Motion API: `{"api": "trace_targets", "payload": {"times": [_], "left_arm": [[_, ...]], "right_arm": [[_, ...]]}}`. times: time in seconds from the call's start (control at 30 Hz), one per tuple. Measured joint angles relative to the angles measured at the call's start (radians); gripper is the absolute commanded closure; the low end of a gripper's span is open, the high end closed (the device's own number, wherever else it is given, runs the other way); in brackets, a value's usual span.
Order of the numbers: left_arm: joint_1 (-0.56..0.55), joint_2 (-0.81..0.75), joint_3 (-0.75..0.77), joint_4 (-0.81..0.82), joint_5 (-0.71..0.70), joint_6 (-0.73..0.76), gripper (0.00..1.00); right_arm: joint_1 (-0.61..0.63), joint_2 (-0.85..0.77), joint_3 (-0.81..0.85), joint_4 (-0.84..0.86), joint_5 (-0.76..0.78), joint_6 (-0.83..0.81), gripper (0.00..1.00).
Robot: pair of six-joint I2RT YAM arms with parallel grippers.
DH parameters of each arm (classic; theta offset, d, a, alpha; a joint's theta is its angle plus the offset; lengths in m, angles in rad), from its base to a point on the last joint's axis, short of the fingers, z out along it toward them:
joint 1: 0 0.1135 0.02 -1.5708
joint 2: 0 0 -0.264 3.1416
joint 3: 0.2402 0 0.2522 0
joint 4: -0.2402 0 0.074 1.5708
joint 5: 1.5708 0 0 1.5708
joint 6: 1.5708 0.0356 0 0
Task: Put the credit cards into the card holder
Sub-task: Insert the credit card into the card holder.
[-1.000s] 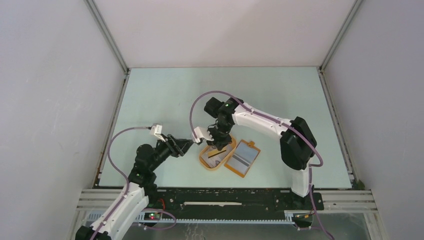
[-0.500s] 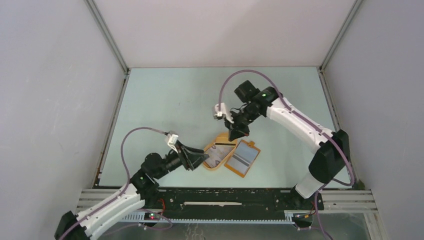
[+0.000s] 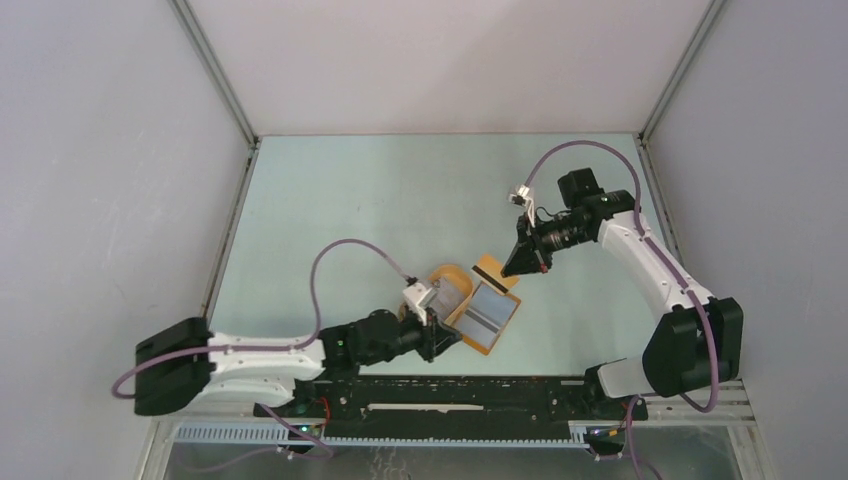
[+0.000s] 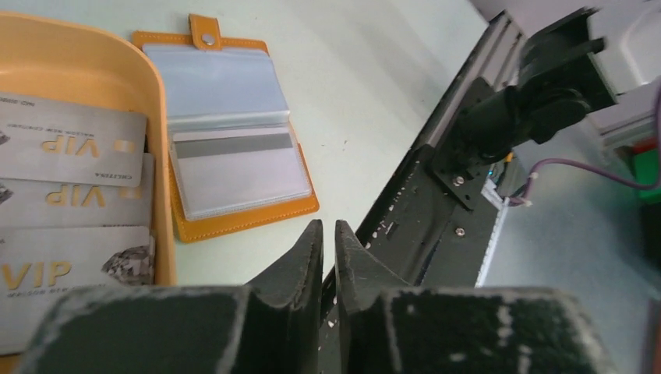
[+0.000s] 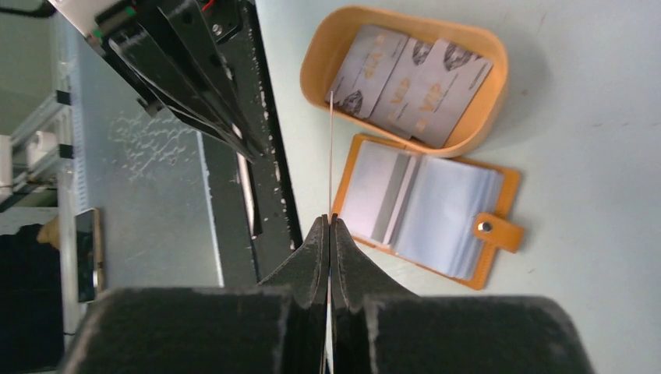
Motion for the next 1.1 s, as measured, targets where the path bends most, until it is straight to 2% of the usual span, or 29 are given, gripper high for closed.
{"api": "trace_targets", "payload": {"times": [0.2, 0.5, 0.63, 0.83, 0.97, 1.1], "left_arm": [[-0.027, 0.259, 0.145, -0.030, -0.081, -0.027, 0.91], [-0.015, 0.450, 0.254, -0.149, -0.199, -0.071, 0.90], [0.024, 0.481, 0.275, -0.200, -0.230, -0.085, 0.90], [0.145, 0.481, 0.272, -0.222, -0.243, -0.098, 0.89], [0.225, 0.481, 0.266, -0.215, -0.242, -0.094, 0.84], [0.254, 0.469, 0.261, -0.209, -0.227, -0.071, 0.78]], "right_arm": [[-0.017, 0.016, -0.050, -0.021, -0.024, 0.016, 1.00], [-0.024, 0.054, -0.050, -0.019, -0.013, 0.023, 1.00], [-0.032, 0.083, -0.050, -0.018, 0.010, 0.021, 1.00], [-0.034, 0.130, -0.060, -0.004, 0.038, 0.024, 1.00], [-0.035, 0.202, -0.070, 0.007, 0.039, 0.047, 1.00], [-0.035, 0.281, -0.079, 0.014, 0.044, 0.076, 1.00]]}}
